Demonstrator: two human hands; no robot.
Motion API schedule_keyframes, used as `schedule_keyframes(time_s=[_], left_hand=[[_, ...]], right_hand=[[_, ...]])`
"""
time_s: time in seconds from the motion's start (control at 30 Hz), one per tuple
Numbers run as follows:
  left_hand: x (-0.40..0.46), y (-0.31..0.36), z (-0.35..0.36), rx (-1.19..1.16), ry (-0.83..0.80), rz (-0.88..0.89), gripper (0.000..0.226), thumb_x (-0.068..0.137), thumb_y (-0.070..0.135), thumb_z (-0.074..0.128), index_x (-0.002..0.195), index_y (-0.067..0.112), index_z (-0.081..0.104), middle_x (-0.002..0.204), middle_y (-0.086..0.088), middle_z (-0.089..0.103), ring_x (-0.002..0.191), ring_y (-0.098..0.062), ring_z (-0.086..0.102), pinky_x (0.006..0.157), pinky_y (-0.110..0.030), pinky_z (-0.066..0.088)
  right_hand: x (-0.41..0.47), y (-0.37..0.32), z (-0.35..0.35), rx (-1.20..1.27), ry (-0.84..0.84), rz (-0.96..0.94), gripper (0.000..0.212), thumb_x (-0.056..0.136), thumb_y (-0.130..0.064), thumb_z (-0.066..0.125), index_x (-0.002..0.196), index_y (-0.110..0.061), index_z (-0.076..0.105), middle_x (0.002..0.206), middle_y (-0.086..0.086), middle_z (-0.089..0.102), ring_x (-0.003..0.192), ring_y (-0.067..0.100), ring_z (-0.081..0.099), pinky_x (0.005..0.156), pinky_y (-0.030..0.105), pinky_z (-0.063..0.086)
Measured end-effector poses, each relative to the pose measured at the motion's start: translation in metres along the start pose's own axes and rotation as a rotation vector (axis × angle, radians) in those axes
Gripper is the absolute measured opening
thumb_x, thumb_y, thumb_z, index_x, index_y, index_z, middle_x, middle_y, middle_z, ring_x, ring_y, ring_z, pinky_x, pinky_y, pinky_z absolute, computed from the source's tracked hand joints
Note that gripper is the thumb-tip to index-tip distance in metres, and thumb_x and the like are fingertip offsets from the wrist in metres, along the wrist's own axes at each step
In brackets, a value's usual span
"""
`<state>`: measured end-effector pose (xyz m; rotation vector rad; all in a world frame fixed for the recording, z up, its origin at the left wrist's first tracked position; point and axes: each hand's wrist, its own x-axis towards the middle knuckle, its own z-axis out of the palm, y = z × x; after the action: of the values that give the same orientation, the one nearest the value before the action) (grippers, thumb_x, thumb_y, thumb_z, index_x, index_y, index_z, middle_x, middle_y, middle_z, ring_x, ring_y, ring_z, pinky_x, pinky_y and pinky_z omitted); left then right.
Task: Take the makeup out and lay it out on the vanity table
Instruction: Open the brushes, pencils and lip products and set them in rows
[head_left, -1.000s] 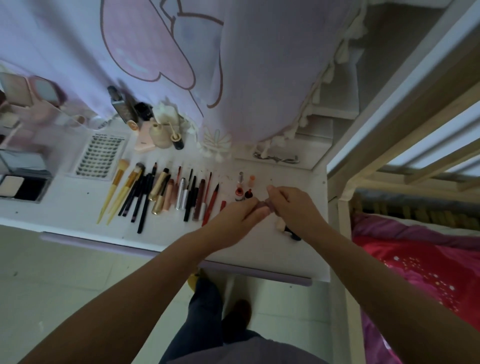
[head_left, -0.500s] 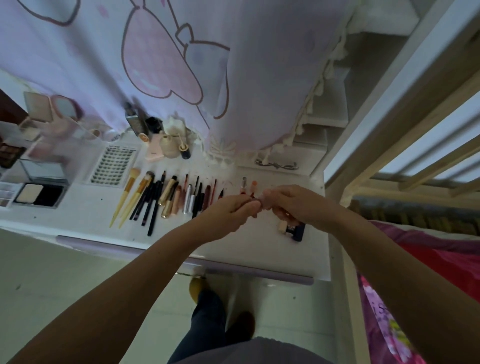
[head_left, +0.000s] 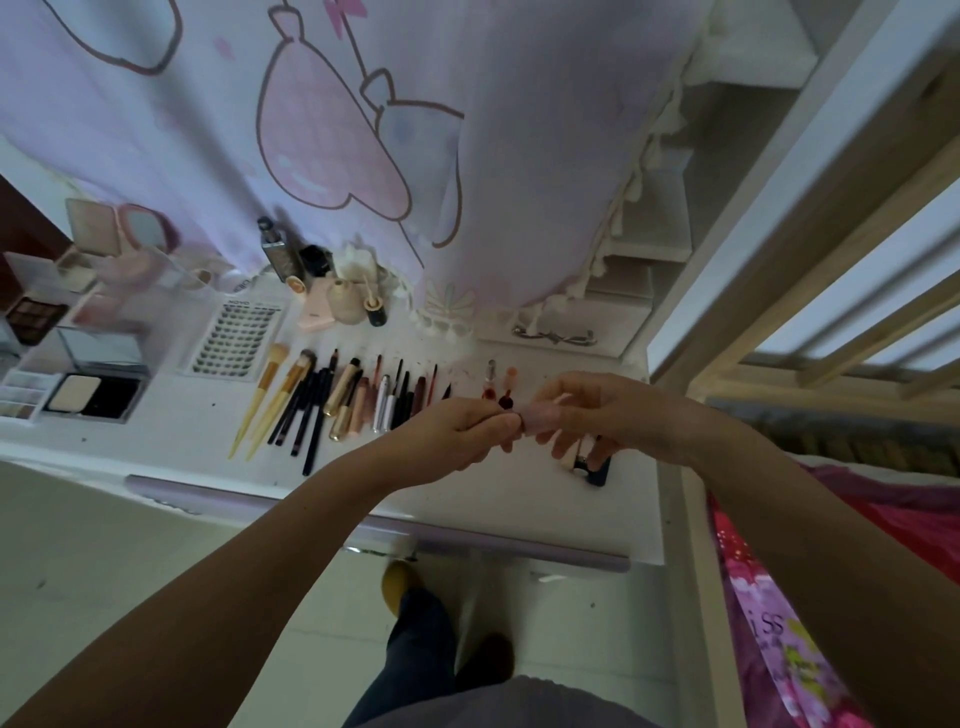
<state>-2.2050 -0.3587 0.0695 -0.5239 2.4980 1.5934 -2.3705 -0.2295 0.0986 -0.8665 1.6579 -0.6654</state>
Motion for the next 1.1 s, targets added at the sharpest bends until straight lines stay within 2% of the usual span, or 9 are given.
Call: schedule_keyframes(time_s=[0.13, 0.23, 0.33, 0.43, 0.5, 0.63, 0.77, 0.97, 1.1], left_hand=[[0.004, 0.005, 0.003, 0.090, -0.012, 0.014, 0.026, 0.098, 0.033, 0.040, 0.082, 0.025, 0.059, 0.062, 0.009, 0.047, 0.048, 0.003, 0.042, 0.056, -0.018, 0.037], [0.005, 0.004, 0.000, -0.023, -0.043, -0.025, 0.029, 0.098, 0.034, 0.040, 0.082, 0.021, 0.060, 0.057, 0.008, 0.044, 0.045, 0.000, 0.038, 0.051, -0.018, 0.035], [0.003, 0.001, 0.000, -0.101, -0.102, -0.037, 0.031, 0.099, 0.033, 0.038, 0.081, 0.018, 0.060, 0.052, 0.011, 0.041, 0.043, -0.001, 0.035, 0.046, -0.013, 0.033], [0.002, 0.001, 0.001, -0.151, -0.149, -0.036, 0.030, 0.099, 0.032, 0.039, 0.081, 0.020, 0.060, 0.051, 0.012, 0.041, 0.044, -0.002, 0.034, 0.045, -0.013, 0.031], [0.002, 0.000, -0.001, -0.203, -0.188, -0.055, 0.031, 0.099, 0.035, 0.039, 0.082, 0.019, 0.060, 0.053, 0.010, 0.040, 0.045, -0.005, 0.033, 0.046, -0.015, 0.030], [0.004, -0.009, -0.009, -0.418, -0.341, -0.185, 0.042, 0.097, 0.043, 0.035, 0.080, 0.014, 0.059, 0.055, 0.001, 0.032, 0.046, -0.011, 0.026, 0.045, -0.021, 0.023], [0.005, -0.027, -0.009, -0.703, -0.474, -0.325, 0.043, 0.093, 0.048, 0.037, 0.076, 0.013, 0.056, 0.049, 0.004, 0.033, 0.041, -0.007, 0.027, 0.040, -0.017, 0.022], [-0.001, -0.044, -0.010, -0.701, -0.567, -0.393, 0.044, 0.093, 0.048, 0.035, 0.082, 0.011, 0.056, 0.050, 0.005, 0.032, 0.041, -0.007, 0.026, 0.041, -0.018, 0.020], [-0.015, -0.072, -0.025, -0.853, -0.409, -0.439, 0.041, 0.096, 0.041, 0.037, 0.094, 0.006, 0.058, 0.052, 0.002, 0.035, 0.043, -0.008, 0.030, 0.040, -0.016, 0.027]], right_hand=[[0.000, -0.001, 0.002, -0.047, 0.021, 0.047, 0.046, 0.096, -0.050, 0.035, 0.081, -0.017, 0.064, 0.061, -0.005, 0.063, 0.052, 0.009, 0.050, 0.049, 0.018, 0.039], [-0.001, 0.002, -0.001, -0.038, 0.016, -0.013, 0.025, 0.094, -0.039, 0.050, 0.092, -0.017, 0.063, 0.077, -0.004, 0.063, 0.065, 0.009, 0.055, 0.057, 0.020, 0.044], [0.000, 0.005, -0.003, -0.025, -0.016, 0.030, 0.029, 0.092, -0.041, 0.051, 0.107, -0.019, 0.062, 0.094, -0.006, 0.067, 0.082, 0.008, 0.063, 0.063, 0.020, 0.049], [0.001, 0.005, -0.001, 0.011, -0.062, 0.108, 0.043, 0.097, -0.045, 0.035, 0.092, -0.014, 0.064, 0.070, -0.005, 0.067, 0.057, 0.006, 0.057, 0.055, 0.018, 0.044], [0.001, 0.006, 0.000, 0.023, -0.073, 0.084, 0.038, 0.098, -0.040, 0.039, 0.085, -0.014, 0.063, 0.064, -0.005, 0.062, 0.049, 0.004, 0.050, 0.051, 0.017, 0.041], [0.001, 0.006, 0.002, -0.209, -0.014, -0.071, 0.022, 0.090, -0.037, 0.057, 0.094, -0.016, 0.061, 0.080, -0.007, 0.064, 0.062, -0.001, 0.055, 0.058, 0.016, 0.046], [0.001, 0.008, 0.002, -0.329, 0.026, -0.166, 0.017, 0.089, -0.037, 0.060, 0.095, -0.021, 0.055, 0.080, -0.007, 0.058, 0.061, 0.000, 0.050, 0.059, 0.017, 0.045], [0.007, 0.027, 0.006, -0.280, -0.005, -0.110, 0.025, 0.088, -0.037, 0.061, 0.098, -0.016, 0.053, 0.090, 0.002, 0.064, 0.068, 0.004, 0.057, 0.063, 0.021, 0.053], [0.000, 0.050, -0.005, 0.120, 0.072, -0.009, 0.034, 0.081, -0.032, 0.065, 0.108, -0.014, 0.054, 0.106, 0.004, 0.067, 0.089, 0.016, 0.063, 0.076, 0.031, 0.057]])
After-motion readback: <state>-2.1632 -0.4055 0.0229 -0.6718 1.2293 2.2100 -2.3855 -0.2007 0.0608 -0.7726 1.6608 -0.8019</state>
